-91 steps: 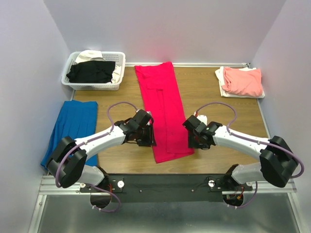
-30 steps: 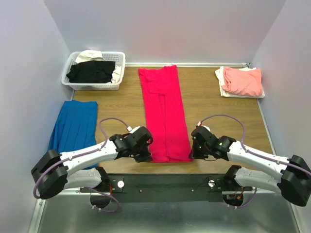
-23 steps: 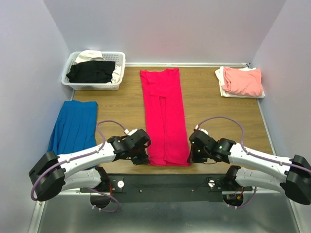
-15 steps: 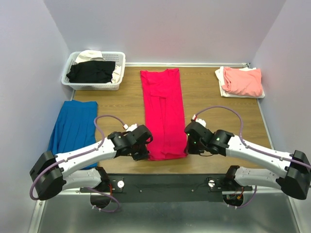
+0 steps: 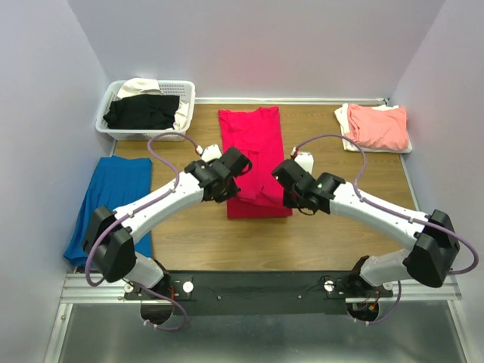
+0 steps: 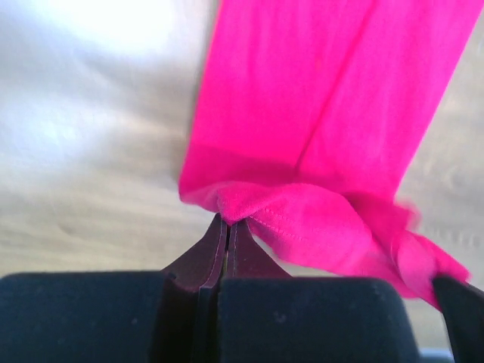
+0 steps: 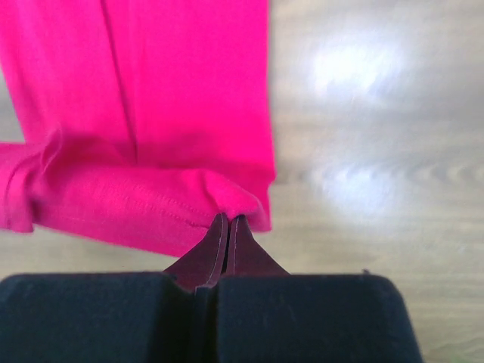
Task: Fold and stack the t-shirts
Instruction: Fold the folded rectangular tshirt in 1/3 of the way
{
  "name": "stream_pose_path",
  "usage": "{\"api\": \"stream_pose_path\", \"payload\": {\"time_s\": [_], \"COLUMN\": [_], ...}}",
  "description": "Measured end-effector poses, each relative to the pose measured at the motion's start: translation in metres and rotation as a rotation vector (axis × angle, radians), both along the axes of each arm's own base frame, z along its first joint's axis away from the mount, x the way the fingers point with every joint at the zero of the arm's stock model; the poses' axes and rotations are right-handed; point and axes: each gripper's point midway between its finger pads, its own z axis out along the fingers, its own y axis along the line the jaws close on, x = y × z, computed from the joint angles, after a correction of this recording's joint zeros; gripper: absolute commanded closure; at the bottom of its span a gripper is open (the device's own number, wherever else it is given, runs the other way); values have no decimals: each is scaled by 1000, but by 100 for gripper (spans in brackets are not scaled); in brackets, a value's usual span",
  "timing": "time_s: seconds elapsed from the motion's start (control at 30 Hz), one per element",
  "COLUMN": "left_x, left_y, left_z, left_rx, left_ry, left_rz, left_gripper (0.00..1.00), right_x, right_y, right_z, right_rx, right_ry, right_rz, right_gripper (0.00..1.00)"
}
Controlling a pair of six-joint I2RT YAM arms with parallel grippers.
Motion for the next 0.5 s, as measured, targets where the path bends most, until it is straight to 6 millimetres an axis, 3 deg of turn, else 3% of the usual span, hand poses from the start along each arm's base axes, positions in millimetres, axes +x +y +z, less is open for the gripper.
{"api": "stream_pose_path", "payload": {"time_s": [0.13,0.27,0.5], "left_x": [46,81,145], "left_y": [8,7,3], "left_z": [9,4,-24], "left_rx": [37,77,156], "left_ry": [-53,-71,-71], "left_rz": [13,-8,-52], "left_gripper": [100,100,100], "right_x": [37,77,137], "right_y": [-7,-12,-13], "right_z": [8,8,-22], "right_rx": [-25,-40,-89], "right_ry": [-41,-71,-53], "right_rz": [-45,-80,-97], "right_gripper": [99,99,99]}}
